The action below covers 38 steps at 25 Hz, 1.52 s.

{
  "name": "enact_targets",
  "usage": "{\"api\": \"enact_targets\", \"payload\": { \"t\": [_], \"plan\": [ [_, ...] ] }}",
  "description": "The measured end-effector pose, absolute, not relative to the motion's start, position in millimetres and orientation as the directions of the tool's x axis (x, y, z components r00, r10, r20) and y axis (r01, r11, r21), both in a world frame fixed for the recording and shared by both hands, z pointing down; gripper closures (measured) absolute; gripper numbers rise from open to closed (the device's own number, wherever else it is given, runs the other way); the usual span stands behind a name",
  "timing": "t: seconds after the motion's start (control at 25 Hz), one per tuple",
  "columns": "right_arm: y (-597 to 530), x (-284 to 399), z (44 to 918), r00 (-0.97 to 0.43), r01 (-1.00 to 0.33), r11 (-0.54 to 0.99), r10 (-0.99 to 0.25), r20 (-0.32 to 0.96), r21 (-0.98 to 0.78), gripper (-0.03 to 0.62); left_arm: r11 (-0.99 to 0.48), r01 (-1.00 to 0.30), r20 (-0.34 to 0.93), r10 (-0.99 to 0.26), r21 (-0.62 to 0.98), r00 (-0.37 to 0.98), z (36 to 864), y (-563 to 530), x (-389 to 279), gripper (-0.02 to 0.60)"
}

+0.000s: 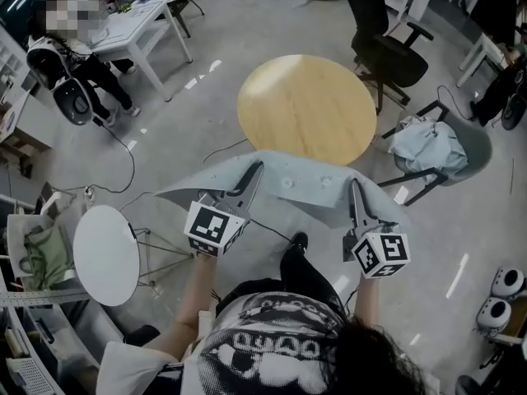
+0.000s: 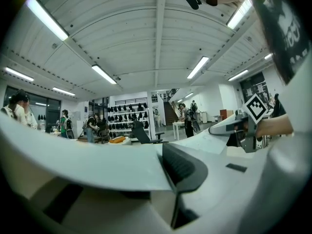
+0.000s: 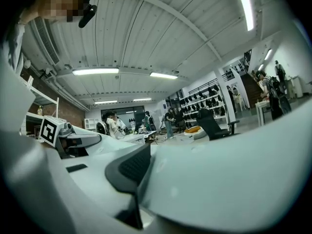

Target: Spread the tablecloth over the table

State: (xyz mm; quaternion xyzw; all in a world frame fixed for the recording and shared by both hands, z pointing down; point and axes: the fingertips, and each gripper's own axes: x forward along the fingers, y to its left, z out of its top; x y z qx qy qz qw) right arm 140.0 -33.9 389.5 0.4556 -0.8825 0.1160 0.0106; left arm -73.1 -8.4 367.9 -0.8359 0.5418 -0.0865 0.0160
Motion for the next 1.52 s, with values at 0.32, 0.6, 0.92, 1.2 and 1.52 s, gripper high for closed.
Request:
{"api": "enact_targets", "payload": {
  "t": [0.32, 0.6, 0.92, 1.2, 1.52],
  "plan": [
    [-131, 158, 368, -0.592, -0.8, 0.573, -0.803, 0.075, -0.18, 0.522, -0.427, -0.882, 0.094, -0.904, -0.2, 0.416, 345, -113, -54, 0.506],
    [-183, 165, 354, -0.616, -0.785, 0.607, -0.787, 0.047, -0.123, 0.522, -0.427, -0.875, 0.102, -0.904, -0.229, 0.415, 334, -163, -43, 0.505],
    [-227, 163, 329, -0.634, -0.772, 0.633, -0.773, -0.001, -0.057, 0.52, -0.411, -0.866, 0.09, -0.911, -0.286, 0.403, 313, -206, -44, 0.503],
    [-268, 148, 300, -0.633, -0.772, 0.634, -0.773, -0.04, -0.03, 0.516, -0.417, -0.843, 0.059, -0.904, -0.341, 0.424, 282, -246, -56, 0.502],
    [-344, 131, 297, -0.586, -0.81, 0.586, -0.81, -0.007, -0.004, 0.513, -0.465, -0.815, 0.058, -0.877, -0.344, 0.476, 286, -335, -76, 0.5]
  ]
}}
